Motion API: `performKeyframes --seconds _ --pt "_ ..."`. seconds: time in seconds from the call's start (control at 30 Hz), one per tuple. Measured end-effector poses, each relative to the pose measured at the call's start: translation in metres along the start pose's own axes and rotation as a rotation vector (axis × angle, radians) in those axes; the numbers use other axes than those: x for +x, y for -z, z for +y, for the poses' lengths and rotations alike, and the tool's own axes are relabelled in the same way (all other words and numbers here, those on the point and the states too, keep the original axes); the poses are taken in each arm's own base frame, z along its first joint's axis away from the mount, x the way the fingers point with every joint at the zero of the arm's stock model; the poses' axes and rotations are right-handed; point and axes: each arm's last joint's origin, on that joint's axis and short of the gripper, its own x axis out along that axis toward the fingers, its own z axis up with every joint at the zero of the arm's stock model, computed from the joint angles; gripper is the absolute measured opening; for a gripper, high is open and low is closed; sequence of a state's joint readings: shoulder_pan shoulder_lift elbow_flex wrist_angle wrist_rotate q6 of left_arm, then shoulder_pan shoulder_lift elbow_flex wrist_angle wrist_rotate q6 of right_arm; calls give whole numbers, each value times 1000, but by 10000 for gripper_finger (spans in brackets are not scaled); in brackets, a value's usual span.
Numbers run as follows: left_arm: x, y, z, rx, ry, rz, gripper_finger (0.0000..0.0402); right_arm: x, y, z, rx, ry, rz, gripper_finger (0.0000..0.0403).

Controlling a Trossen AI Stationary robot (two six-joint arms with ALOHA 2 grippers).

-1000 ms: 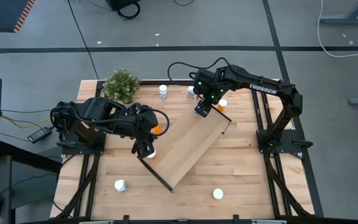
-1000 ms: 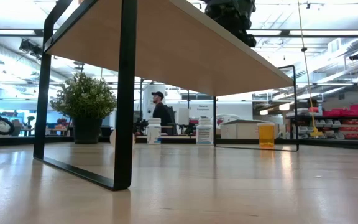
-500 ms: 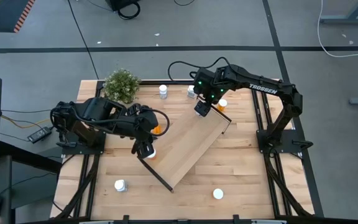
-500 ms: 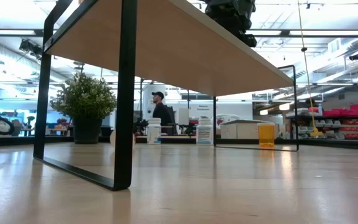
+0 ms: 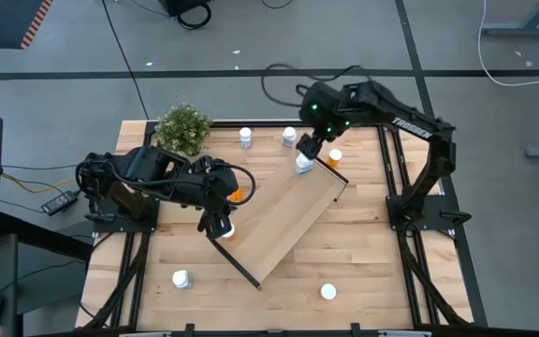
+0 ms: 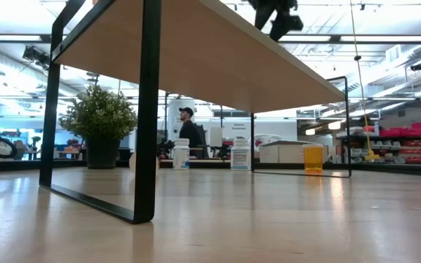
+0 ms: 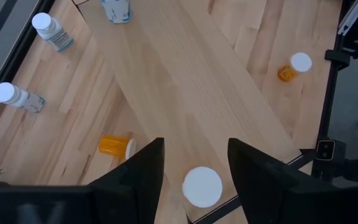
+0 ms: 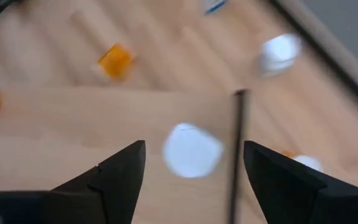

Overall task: Pick and place medicine bottles onto shelf by color
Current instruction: Put the right orange pill bottle on the shelf

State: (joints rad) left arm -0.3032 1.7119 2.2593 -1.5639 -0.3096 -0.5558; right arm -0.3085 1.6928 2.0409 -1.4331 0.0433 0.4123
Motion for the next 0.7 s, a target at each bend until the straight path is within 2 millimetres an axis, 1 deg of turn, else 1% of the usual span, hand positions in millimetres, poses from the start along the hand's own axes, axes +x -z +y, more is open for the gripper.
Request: performKeyframes --seconds 0.07,0.13,0.23,0.3,0.4,0.47,0.53,0.6,0.7 --pt "1 -2 2 -8 0 -5 181 -7 -4 -9 33 62 -38 276" --pt "2 -5 4 -25 4 -24 178 -8 -7 -22 70 105 -39 276" --pt "3 -11 6 -47 12 -56 176 -3 -11 -48 128 165 -1 276" --pt "3 -12 7 -55 20 -61 178 5 -13 -69 165 202 34 276" --pt "4 -14 8 -55 47 -56 178 23 -11 -101 258 190 124 276" --pt "4 -16 8 -64 64 -57 176 40 -5 -120 307 159 207 276" --pt "5 -19 9 -79 82 -76 173 58 4 -136 323 174 289 276" --pt "4 -21 10 -104 91 -97 172 76 15 -148 328 189 363 279" --pt "0 -23 12 -125 107 -126 173 101 29 -154 316 171 424 289"
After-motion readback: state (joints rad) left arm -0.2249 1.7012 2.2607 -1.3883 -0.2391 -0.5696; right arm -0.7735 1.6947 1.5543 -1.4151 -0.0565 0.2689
